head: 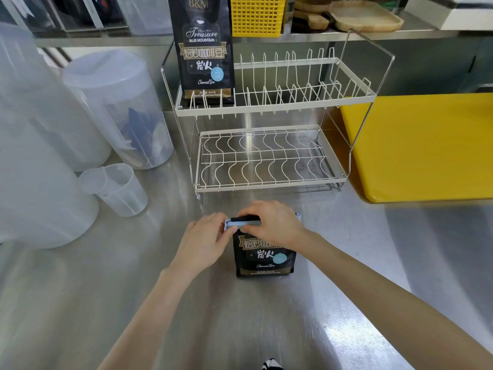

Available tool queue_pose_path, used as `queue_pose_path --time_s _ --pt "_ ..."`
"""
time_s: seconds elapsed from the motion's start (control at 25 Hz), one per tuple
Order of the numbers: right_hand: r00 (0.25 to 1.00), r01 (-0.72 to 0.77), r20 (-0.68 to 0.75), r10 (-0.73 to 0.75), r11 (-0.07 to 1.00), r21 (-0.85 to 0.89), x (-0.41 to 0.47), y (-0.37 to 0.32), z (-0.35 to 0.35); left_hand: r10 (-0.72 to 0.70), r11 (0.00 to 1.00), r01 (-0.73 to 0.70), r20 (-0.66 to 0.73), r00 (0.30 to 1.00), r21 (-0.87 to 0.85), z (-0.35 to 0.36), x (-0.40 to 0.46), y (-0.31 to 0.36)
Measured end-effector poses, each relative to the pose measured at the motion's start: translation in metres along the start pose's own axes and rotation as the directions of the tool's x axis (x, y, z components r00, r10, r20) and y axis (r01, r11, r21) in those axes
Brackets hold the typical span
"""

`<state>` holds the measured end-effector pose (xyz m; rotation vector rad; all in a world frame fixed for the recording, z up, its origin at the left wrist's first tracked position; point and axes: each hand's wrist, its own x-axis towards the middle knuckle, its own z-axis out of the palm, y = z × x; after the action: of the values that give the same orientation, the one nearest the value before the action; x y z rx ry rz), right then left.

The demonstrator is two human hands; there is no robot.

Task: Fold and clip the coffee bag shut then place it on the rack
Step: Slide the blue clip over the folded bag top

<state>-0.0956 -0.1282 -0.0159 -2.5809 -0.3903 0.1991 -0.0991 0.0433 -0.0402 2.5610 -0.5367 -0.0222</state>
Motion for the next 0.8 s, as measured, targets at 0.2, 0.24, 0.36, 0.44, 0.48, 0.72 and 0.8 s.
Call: queue_pose_path --time_s 0.2,0.24,0.36,0.44,0.48,0.72,0.8 --pt "1.0 0.022 -0.013 -0.022 1.0 0.016 -0.009 0.009 -0.002 -0.063 0.989 0.06 -0.018 0.998 -0.132 0.003 -0.003 0.0" --pt "0.999 0.023 -0.031 -0.023 1.0 0.013 -0.013 0.014 -0.003 -0.066 0.988 0.063 -0.019 0.998 -0.143 0.003 -0.004 0.0" --pt "0.993 -0.018 -0.117 0.026 0.997 0.072 -0.031 0.036 -0.008 -0.086 0.98 0.08 -0.021 0.996 -0.183 0.005 -0.006 -0.002" --pt "0.976 -0.093 -0.182 0.123 0.982 0.165 -0.047 0.052 -0.01 -0.109 0.975 0.102 -0.028 0.994 -0.197 0.007 -0.006 0.0" --pt "0.965 -0.131 -0.197 0.174 0.968 0.214 -0.055 0.058 -0.009 -0.125 0.971 0.115 -0.031 0.992 -0.207 0.009 -0.006 0.001" --pt "0.943 -0.241 -0.134 0.304 0.904 0.352 -0.077 0.068 0.012 -0.177 0.944 0.172 0.008 0.984 -0.281 0.018 -0.009 0.003" --pt "0.939 -0.239 -0.135 0.317 0.881 0.408 -0.077 0.067 0.016 -0.192 0.937 0.183 -0.003 0.981 -0.298 0.021 -0.01 0.005"
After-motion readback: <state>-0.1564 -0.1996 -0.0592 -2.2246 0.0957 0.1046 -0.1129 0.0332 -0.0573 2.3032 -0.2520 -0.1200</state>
